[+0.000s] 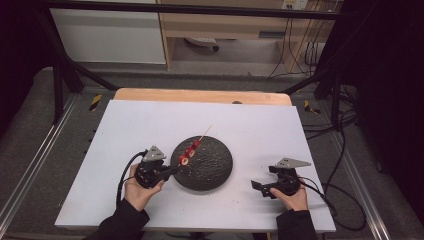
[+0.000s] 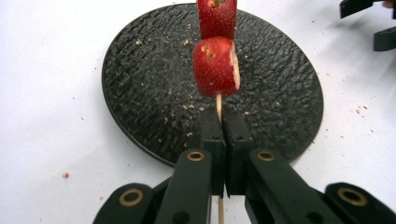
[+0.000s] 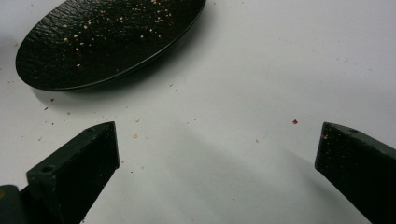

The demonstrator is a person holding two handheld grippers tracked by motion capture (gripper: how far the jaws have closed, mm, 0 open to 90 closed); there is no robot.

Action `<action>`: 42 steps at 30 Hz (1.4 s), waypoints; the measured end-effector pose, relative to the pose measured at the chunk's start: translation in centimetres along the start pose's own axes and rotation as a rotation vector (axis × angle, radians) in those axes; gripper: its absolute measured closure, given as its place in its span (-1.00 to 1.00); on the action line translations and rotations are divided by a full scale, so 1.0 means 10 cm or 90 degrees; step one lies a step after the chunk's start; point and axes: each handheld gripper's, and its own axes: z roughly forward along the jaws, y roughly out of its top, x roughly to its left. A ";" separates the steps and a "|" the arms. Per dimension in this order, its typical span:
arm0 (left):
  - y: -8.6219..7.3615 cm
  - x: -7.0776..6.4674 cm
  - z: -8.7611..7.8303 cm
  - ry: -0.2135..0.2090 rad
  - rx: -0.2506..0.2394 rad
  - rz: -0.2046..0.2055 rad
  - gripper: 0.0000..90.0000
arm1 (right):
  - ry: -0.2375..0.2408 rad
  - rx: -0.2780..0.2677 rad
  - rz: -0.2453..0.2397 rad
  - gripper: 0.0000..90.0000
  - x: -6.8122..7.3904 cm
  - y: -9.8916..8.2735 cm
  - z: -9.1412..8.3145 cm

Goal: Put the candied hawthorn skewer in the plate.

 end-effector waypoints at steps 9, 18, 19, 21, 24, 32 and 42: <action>0.09 0.01 0.20 0.013 0.039 -0.006 0.96 | -0.002 -0.006 0.005 -0.99 -0.01 -0.01 -0.03; 0.10 -0.01 0.40 0.021 0.095 -0.008 0.96 | 0.002 -0.009 0.011 -0.98 -0.02 -0.02 -0.05; 0.10 -0.01 0.42 0.024 0.101 -0.007 0.96 | 0.002 -0.009 0.011 -0.98 -0.02 -0.02 -0.05; 0.10 -0.03 0.46 0.024 0.115 -0.006 0.96 | 0.003 -0.009 0.010 -0.98 -0.02 -0.02 -0.05; 0.09 -0.05 0.51 0.026 0.127 -0.004 0.96 | 0.003 -0.009 0.011 -0.98 -0.02 -0.02 -0.05; 0.12 -0.09 0.58 0.033 0.143 0.003 0.95 | 0.003 -0.007 0.010 -0.98 -0.02 -0.03 -0.04; 0.11 -0.08 0.51 0.034 0.109 0.015 0.69 | 0.002 -0.005 0.007 -0.98 -0.02 -0.03 -0.04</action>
